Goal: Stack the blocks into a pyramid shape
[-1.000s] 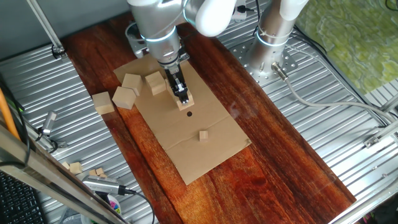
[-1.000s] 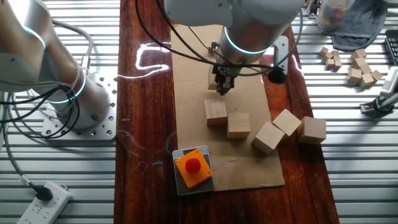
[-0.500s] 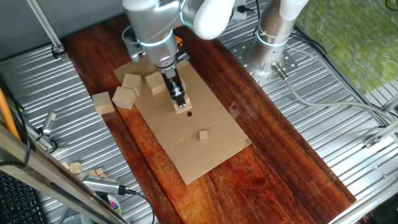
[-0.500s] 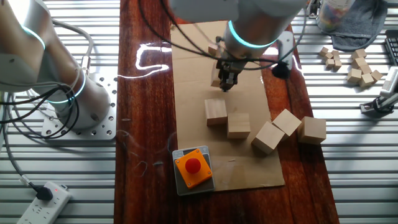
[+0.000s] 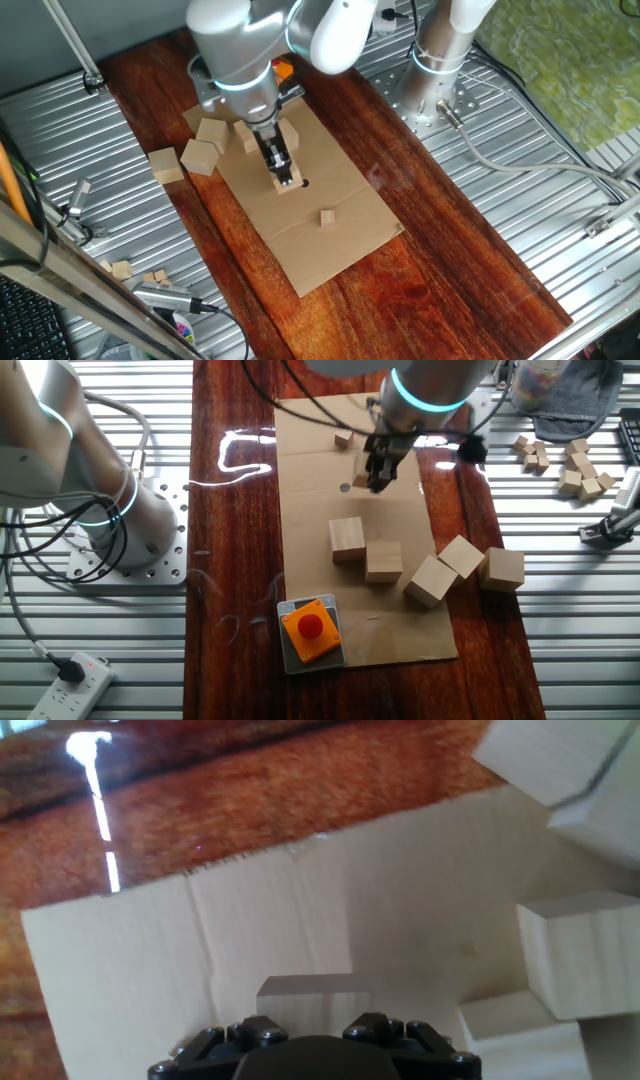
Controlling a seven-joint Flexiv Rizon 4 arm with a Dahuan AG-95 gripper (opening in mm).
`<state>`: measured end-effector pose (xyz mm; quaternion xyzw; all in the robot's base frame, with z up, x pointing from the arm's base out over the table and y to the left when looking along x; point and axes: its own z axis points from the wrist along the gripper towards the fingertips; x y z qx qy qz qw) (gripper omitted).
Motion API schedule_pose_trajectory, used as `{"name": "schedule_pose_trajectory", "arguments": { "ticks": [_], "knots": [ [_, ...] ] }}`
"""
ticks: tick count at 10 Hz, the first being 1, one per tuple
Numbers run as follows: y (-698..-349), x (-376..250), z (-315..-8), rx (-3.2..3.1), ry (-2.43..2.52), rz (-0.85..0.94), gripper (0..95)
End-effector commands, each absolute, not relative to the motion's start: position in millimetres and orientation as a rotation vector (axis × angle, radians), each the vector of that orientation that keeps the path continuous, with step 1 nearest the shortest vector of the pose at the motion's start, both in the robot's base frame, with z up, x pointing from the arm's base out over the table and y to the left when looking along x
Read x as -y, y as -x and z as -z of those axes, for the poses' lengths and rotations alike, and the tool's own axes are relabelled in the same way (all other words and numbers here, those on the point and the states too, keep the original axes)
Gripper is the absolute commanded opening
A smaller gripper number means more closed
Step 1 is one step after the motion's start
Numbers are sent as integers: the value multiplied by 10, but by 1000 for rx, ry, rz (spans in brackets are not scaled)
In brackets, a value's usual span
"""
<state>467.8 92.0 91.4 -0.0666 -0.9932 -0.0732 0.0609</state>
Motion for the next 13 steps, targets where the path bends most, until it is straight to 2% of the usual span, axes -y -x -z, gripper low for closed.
{"name": "schedule_pose_trajectory", "arguments": {
  "ticks": [1, 7, 13],
  "knots": [
    [-4761, -1001, -897, 3005, 234, 208, 0],
    [-4951, -1139, -794, 3024, 159, 209, 0],
    [-5120, -1292, -694, 3054, 68, 101, 0]
  ]
}}
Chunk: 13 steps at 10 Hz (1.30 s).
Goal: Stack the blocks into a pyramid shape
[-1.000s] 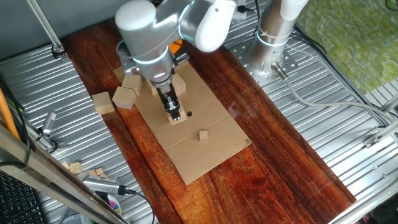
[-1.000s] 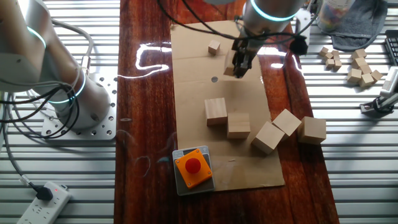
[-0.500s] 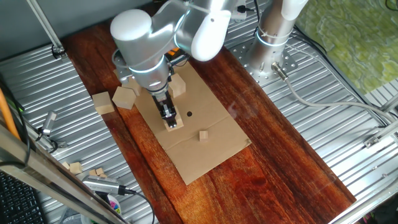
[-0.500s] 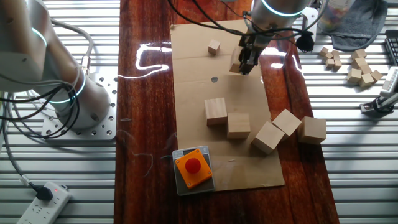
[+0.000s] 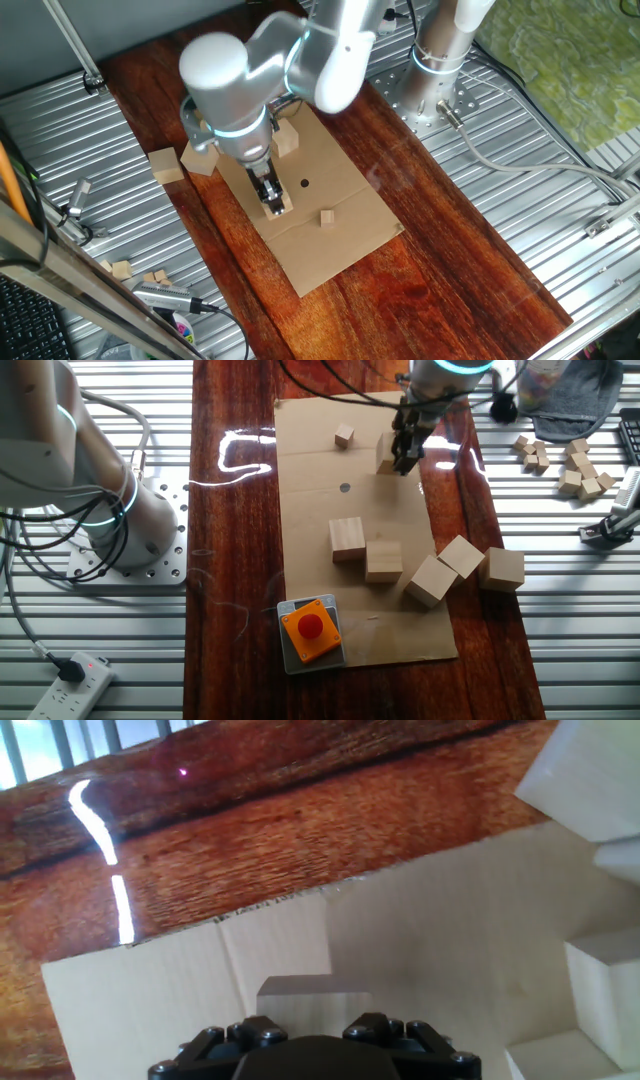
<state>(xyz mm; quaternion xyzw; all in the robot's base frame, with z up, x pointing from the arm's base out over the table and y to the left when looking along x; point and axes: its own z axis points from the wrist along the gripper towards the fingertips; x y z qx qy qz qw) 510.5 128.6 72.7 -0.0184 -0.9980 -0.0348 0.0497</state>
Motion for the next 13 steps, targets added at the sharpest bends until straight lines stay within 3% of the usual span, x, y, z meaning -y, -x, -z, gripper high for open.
{"name": "schedule_pose_trajectory", "arguments": {
  "ticks": [1, 13],
  "knots": [
    [-5122, -1294, -670, 3059, 66, 98, 0],
    [-5120, -1294, -572, 3079, 34, 96, 0]
  ]
}}
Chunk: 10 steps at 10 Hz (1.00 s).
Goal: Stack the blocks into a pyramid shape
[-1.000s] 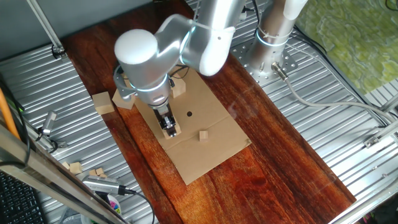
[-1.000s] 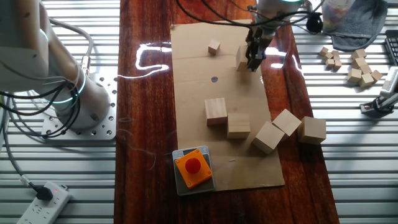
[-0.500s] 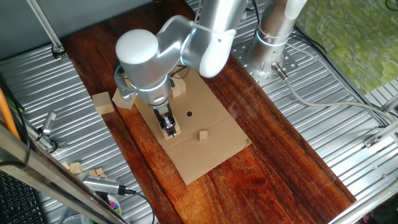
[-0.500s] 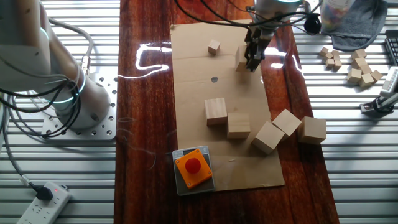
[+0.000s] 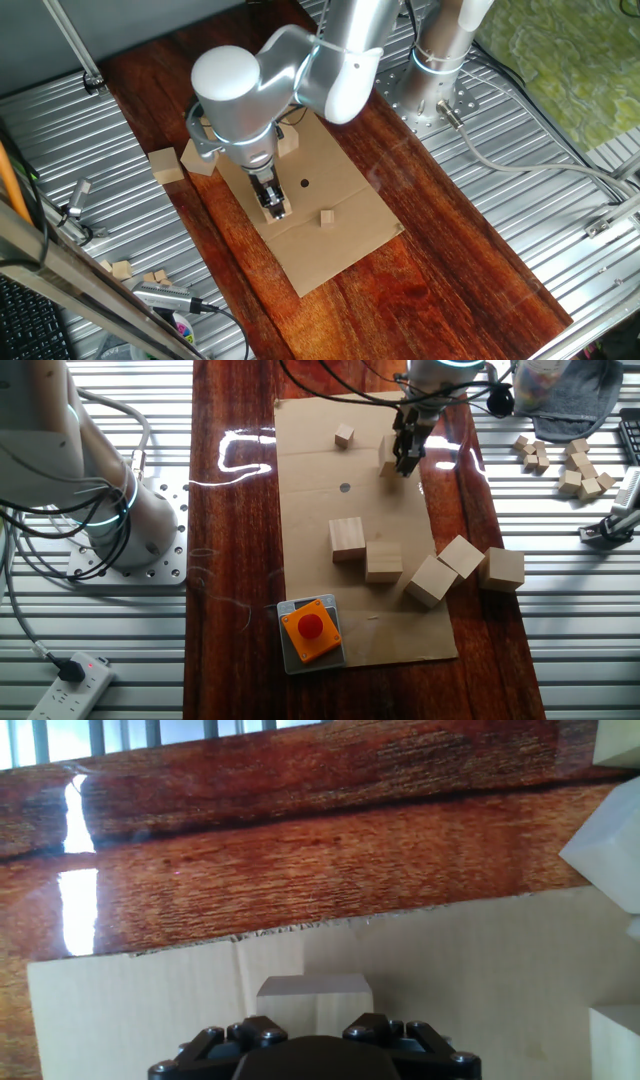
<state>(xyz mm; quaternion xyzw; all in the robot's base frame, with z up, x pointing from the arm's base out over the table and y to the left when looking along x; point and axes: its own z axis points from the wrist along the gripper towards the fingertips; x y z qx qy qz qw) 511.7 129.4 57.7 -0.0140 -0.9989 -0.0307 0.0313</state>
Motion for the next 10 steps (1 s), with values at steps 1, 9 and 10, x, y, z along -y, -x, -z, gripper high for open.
{"name": "schedule_pose_trajectory", "arguments": {
  "ticks": [1, 9, 10],
  "knots": [
    [-5120, -1294, -560, 3082, 29, 97, 0],
    [-5003, -1191, -462, 3090, 20, 95, 0],
    [-4982, -1171, -472, 3083, 31, 99, 0]
  ]
}}
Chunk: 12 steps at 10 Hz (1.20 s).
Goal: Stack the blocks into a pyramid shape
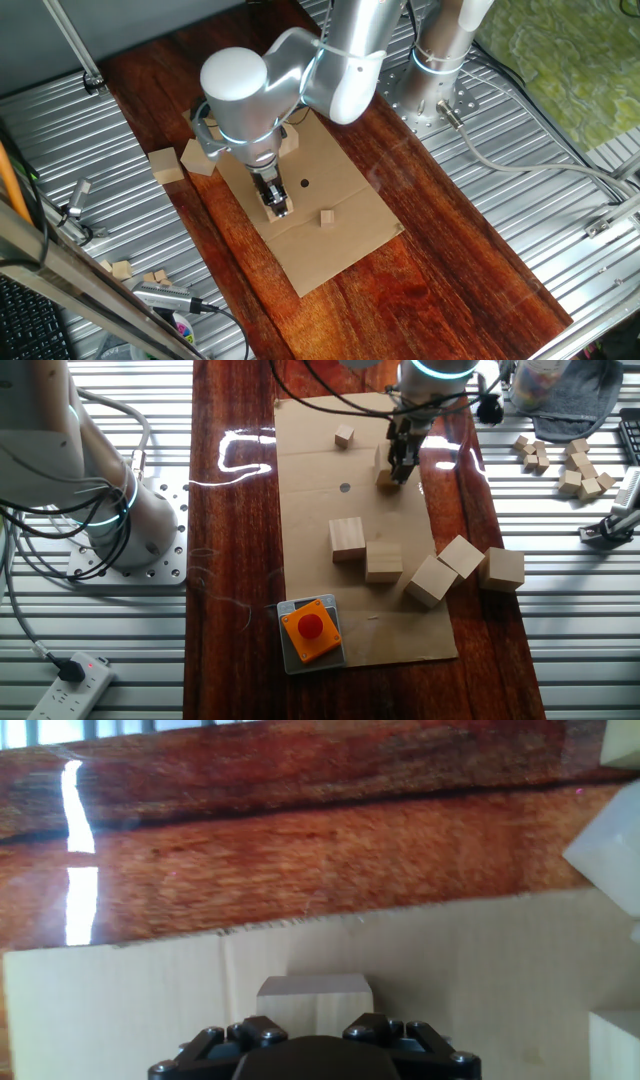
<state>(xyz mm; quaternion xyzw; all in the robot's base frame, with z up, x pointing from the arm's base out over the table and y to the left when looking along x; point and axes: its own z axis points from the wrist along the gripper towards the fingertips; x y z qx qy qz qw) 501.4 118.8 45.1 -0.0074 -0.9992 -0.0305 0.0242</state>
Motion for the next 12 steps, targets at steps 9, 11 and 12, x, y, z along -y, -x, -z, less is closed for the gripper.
{"name": "schedule_pose_trajectory", "arguments": {
  "ticks": [9, 11, 12],
  "knots": [
    [-4799, -1015, -646, 3048, 105, 127, 0],
    [-4801, -1016, -648, 3052, 89, 119, 0],
    [-4801, -1016, -648, 3057, 83, 122, 0]
  ]
}}
